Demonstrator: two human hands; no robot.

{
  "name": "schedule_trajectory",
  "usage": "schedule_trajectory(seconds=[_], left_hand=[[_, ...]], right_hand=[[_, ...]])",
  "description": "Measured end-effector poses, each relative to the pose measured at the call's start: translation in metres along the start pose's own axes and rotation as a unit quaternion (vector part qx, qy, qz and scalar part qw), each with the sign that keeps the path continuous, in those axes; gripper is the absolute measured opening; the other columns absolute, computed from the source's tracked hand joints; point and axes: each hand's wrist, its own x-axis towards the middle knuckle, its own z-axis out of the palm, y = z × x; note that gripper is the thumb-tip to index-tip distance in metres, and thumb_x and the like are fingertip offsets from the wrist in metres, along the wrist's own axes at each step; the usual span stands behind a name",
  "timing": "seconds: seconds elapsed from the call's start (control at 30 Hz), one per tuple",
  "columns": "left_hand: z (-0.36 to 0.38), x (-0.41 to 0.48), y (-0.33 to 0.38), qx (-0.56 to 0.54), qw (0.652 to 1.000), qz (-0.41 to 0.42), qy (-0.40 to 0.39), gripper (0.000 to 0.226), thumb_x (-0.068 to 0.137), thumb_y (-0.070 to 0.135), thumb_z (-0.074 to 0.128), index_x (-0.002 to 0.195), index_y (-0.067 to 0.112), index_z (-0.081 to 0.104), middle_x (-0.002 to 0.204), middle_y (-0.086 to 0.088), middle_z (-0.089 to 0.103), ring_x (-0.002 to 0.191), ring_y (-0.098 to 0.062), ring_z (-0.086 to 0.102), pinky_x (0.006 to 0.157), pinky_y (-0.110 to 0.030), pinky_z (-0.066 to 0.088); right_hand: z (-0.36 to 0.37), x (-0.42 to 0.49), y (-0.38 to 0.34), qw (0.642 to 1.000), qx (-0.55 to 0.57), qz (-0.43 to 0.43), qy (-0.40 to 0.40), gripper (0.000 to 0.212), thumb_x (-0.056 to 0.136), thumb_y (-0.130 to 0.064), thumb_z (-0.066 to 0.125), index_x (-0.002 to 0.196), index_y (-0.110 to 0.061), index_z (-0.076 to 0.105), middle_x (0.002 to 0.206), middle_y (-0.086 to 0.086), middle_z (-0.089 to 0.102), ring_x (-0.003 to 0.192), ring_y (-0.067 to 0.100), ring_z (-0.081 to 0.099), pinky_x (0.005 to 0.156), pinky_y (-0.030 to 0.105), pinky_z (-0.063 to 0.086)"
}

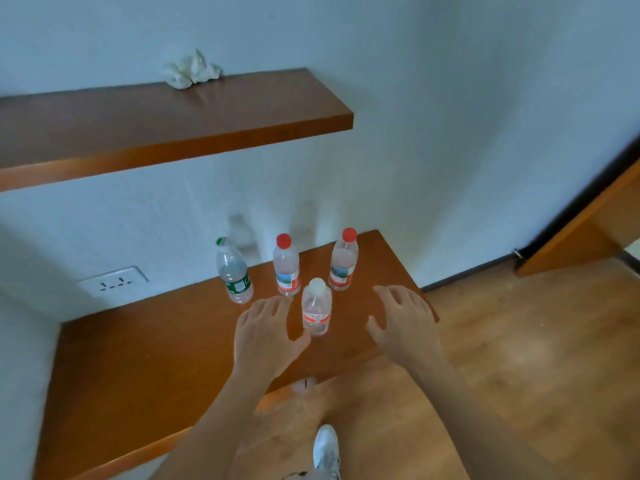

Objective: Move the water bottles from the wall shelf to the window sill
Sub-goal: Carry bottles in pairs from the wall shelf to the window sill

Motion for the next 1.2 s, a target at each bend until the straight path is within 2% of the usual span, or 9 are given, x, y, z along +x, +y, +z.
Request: schedule_trajectory(seconds=[0.17, 0.33, 0.53, 0.67, 0.77, 0.9, 1.03, 1.1, 1.2], left_hand=[[0.025, 0.019, -0.007, -0.049, 0.998, -0.036, 0.013, 0.075, 0.070, 0.070, 0.069, 0.131, 0.026, 0.058, 0.128, 0.004, 0.066, 0.118, -0.020, 0.062, 0.095, -0.043, 0.052], [0.053, 0.024, -0.003, -0.120, 0.986, -0.102, -0.047, 0.089, 0.068, 0.081, 0.060, 0.141, 0.032, 0.046, 0.138, 0.008, 0.059, 0.126, -0.017, 0.056, 0.103, -0.044, 0.049], [0.079, 0.033, 0.019, -0.225, 0.954, -0.182, -0.082, 0.103, 0.063, 0.069, 0.077, 0.149, 0.038, 0.028, 0.151, 0.010, 0.043, 0.139, -0.014, 0.041, 0.110, -0.038, 0.040], [0.096, 0.032, 0.034, -0.270, 0.936, -0.220, -0.039, 0.105, 0.058, 0.068, 0.080, 0.145, 0.042, 0.029, 0.145, 0.011, 0.049, 0.134, -0.015, 0.048, 0.104, -0.041, 0.048], [0.099, 0.034, 0.048, -0.307, 0.911, -0.275, -0.008, 0.105, 0.056, 0.072, 0.078, 0.144, 0.043, 0.029, 0.144, 0.009, 0.051, 0.133, -0.016, 0.048, 0.104, -0.042, 0.048], [0.102, 0.042, 0.062, -0.343, 0.894, -0.288, 0.017, 0.098, 0.057, 0.071, 0.078, 0.139, 0.044, 0.032, 0.139, 0.015, 0.052, 0.127, -0.014, 0.052, 0.104, -0.040, 0.050], [0.113, 0.047, 0.069, -0.398, 0.859, -0.320, 0.026, 0.089, 0.058, 0.066, 0.083, 0.133, 0.039, 0.043, 0.125, 0.026, 0.055, 0.119, -0.010, 0.056, 0.100, -0.035, 0.053], [0.116, 0.052, 0.071, -0.422, 0.838, -0.344, 0.035, 0.082, 0.059, 0.062, 0.084, 0.127, 0.035, 0.049, 0.115, 0.020, 0.062, 0.111, -0.012, 0.061, 0.093, -0.036, 0.057], [0.115, 0.059, 0.073, -0.439, 0.813, -0.377, 0.065, 0.067, 0.063, 0.049, 0.088, 0.116, 0.034, 0.051, 0.106, 0.015, 0.063, 0.101, -0.016, 0.064, 0.083, -0.026, 0.059]], right_hand=[[0.024, 0.054, 0.008, 0.998, 0.049, 0.003, -0.037, 0.059, 0.087, -0.052, 0.062, 0.140, -0.030, 0.046, 0.140, -0.002, 0.055, 0.128, 0.019, 0.052, 0.106, 0.040, 0.047], [0.044, 0.095, 0.014, 0.992, 0.089, 0.016, -0.085, 0.065, 0.089, -0.053, 0.062, 0.144, -0.030, 0.039, 0.145, -0.001, 0.048, 0.128, 0.018, 0.050, 0.102, 0.032, 0.044], [0.080, 0.144, 0.020, 0.965, 0.209, 0.058, -0.149, 0.092, 0.074, -0.064, 0.073, 0.148, -0.032, 0.029, 0.153, -0.001, 0.041, 0.138, 0.023, 0.043, 0.110, 0.043, 0.039], [0.097, 0.167, 0.017, 0.931, 0.316, 0.035, -0.182, 0.102, 0.064, -0.061, 0.083, 0.146, -0.034, 0.031, 0.147, -0.007, 0.045, 0.134, 0.014, 0.043, 0.109, 0.031, 0.036], [0.113, 0.181, 0.014, 0.914, 0.354, 0.022, -0.199, 0.106, 0.056, -0.073, 0.080, 0.142, -0.036, 0.033, 0.140, -0.010, 0.050, 0.128, 0.015, 0.050, 0.109, 0.040, 0.046], [0.116, 0.192, 0.006, 0.900, 0.380, 0.016, -0.211, 0.098, 0.059, -0.058, 0.087, 0.139, -0.038, 0.035, 0.137, -0.015, 0.048, 0.125, 0.010, 0.047, 0.104, 0.031, 0.042], [0.120, 0.199, 0.006, 0.897, 0.385, 0.013, -0.216, 0.084, 0.066, -0.047, 0.088, 0.134, -0.033, 0.042, 0.130, -0.010, 0.054, 0.119, 0.012, 0.051, 0.104, 0.035, 0.048], [0.117, 0.201, 0.004, 0.898, 0.380, 0.008, -0.222, 0.080, 0.069, -0.041, 0.088, 0.134, -0.031, 0.042, 0.124, -0.013, 0.051, 0.113, 0.009, 0.048, 0.100, 0.028, 0.045], [0.111, 0.202, 0.002, 0.903, 0.368, -0.003, -0.221, 0.078, 0.073, -0.036, 0.086, 0.136, -0.026, 0.041, 0.117, -0.015, 0.046, 0.108, 0.007, 0.045, 0.087, 0.014, 0.038]])
